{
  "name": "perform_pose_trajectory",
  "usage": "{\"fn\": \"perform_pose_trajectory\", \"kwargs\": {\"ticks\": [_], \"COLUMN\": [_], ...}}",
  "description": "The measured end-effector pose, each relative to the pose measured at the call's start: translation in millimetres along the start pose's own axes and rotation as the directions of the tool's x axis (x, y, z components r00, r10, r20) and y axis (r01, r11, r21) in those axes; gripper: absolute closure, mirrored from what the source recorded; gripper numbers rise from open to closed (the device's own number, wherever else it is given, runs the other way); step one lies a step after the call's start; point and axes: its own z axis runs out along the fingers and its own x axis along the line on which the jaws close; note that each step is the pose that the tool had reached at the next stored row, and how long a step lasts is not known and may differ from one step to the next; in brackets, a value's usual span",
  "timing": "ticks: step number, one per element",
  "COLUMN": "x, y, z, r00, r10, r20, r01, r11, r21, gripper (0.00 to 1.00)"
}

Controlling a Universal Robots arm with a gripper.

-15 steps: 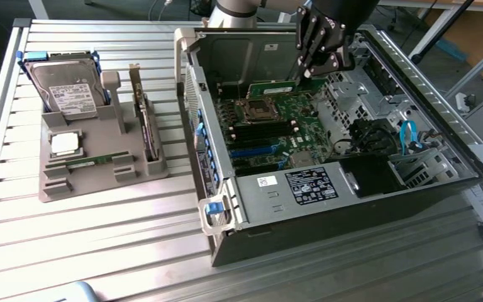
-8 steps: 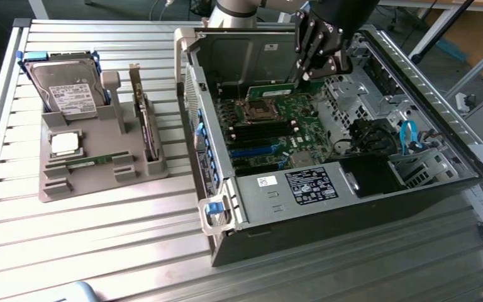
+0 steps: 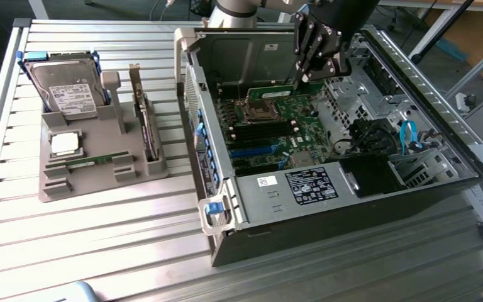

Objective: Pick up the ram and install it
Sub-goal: 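Insert the ram into the slot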

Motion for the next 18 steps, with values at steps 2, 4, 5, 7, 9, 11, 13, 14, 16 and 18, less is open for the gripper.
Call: {"fn": "perform_pose_trajectory", "kwargs": {"ticks": [2, 4, 5, 7, 9, 11, 13, 14, 16, 18], "x": [0.0, -0.5, -1.1, -2.0, -2.9, -4.1, -5.1, -5.6, -6.7, -8.2], "y": [0.0, 0.0, 0.0, 0.0, -0.1, -0.1, -0.2, -0.2, -0.2, -0.3], "z": [0.0, 0.4, 0.5, 0.9, 1.4, 2.0, 2.5, 2.9, 3.4, 3.9], "r00": [1.0, 1.0, 1.0, 1.0, 1.0, 1.0, 1.0, 1.0, 1.0, 1.0], "r10": [0.0, 0.0, 0.0, 0.0, 0.0, 0.0, 0.0, 0.0, 0.0, 0.0], "r20": [0.0, 0.0004, 0.0002, 0.0001, 0.0, 0.0, 0.0, 0.0001, 0.0001, 0.0001], "r01": [0.0, 0.0, 0.0, 0.0, 0.0, 0.0, 0.0, 0.0, 0.0, 0.0], "r11": [1.0, 1.0, 1.0, 1.0, 1.0, 1.0, 1.0, 1.0, 1.0, 1.0], "r21": [0.0, 0.0002, 0.0001, 0.0001, 0.0, 0.0, 0.0, 0.0, 0.0001, 0.0001], "gripper": [0.88, 0.88, 0.88, 0.88, 0.88, 0.88, 0.88, 0.88, 0.88, 0.88]}}
